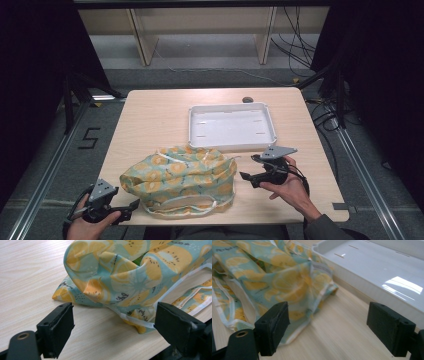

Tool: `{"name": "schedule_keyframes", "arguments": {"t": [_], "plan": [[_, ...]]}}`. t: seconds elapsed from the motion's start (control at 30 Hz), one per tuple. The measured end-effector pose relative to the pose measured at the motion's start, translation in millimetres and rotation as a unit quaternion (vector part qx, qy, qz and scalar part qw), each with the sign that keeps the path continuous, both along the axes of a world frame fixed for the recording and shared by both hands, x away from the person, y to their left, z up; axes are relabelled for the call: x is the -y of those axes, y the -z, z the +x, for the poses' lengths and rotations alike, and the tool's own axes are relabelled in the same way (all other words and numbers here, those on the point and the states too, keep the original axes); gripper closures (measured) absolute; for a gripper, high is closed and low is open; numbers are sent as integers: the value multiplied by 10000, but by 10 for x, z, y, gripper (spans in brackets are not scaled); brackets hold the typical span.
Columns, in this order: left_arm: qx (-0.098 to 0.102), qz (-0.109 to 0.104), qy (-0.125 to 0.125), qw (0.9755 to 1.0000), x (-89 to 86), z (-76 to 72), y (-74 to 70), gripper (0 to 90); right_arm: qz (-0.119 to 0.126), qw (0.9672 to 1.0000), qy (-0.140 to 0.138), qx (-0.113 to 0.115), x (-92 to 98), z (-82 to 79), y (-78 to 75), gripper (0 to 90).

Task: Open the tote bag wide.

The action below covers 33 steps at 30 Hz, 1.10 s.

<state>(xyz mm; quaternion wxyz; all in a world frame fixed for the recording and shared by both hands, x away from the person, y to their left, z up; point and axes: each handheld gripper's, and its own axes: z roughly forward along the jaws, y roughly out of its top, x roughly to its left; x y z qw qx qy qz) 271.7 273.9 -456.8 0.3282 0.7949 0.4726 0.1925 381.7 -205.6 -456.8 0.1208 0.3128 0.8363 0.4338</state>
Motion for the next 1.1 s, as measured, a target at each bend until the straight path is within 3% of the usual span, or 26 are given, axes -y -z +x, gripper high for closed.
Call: {"name": "schedule_keyframes", "arguments": {"t": [0.03, 0.07, 0.17, 0.23, 0.3, 0.43, 0.47, 0.57, 0.6, 0.63, 0.67, 0.7, 0.73, 0.8, 0.87, 1.03, 1.07, 1.1], "plan": [[-29, -9, -15, 10000, 4, -1, 0, 152, 53, 10000, -37, -57, -43, -8, 1, 192], [9, -1, 55, 10000, -2, 5, 4, 151, 59, 9999, -136, 74, -76, 10, 4, 191], [4, -25, 55, 10000, 1, 6, 11, 152, 94, 9993, -347, 86, -194, 32, 13, 197], [-12, -16, 60, 10000, -5, 5, 10, 153, 134, 9985, -534, -49, -275, 41, 25, 207], [3, -18, 50, 10000, -5, 4, 12, 153, 120, 9976, -687, -17, -340, 76, 40, 234], [-16, -19, 2, 10000, 17, -4, 12, 154, 108, 9962, -864, -31, -453, 132, 69, 299], [4, -80, 26, 10000, 21, 4, 21, 154, 95, 9962, -863, -123, -481, 134, 72, 308], [-44, 23, 92, 9999, 14, 3, 16, 157, 162, 9949, -991, -83, -538, 167, 76, 426], [-43, 20, 88, 10000, 14, 4, 15, 157, 189, 9947, -1003, -129, -553, 164, 70, 513], [-43, 20, 88, 10000, 14, 4, 15, 157, 189, 9947, -1003, -129, -553, 164, 70, 513], [-36, 29, 98, 9999, 10, 2, 13, 157, 143, 9949, -996, -71, -552, 178, 52, 674], [-36, 29, 98, 9999, 10, 2, 13, 158, 143, 9949, -996, -71, -552, 178, 52, 674], [-31, 37, 80, 10000, 10, -1, 13, 159, 120, 9946, -1035, 24, -550, 169, 48, 806], [-36, 11, 110, 9999, 6, -3, 7, 159, 149, 9934, -1135, 60, -526, 150, 28, 875], [-43, 16, 107, 9999, 2, -7, 7, 160, 249, 9924, -1207, 30, -491, 126, -4, 899], [31, -136, -42, 9999, 26, -12, 20, 161, 200, 9924, -1214, -37, -386, 47, -31, 900], [-40, 31, 89, 9999, 0, -13, 6, 160, 172, 9926, -1204, -65, -295, 24, -56, 900], [-40, 31, 89, 9999, 0, -13, 6, 161, 172, 9926, -1204, -65, -295, 24, -56, 900]]}}
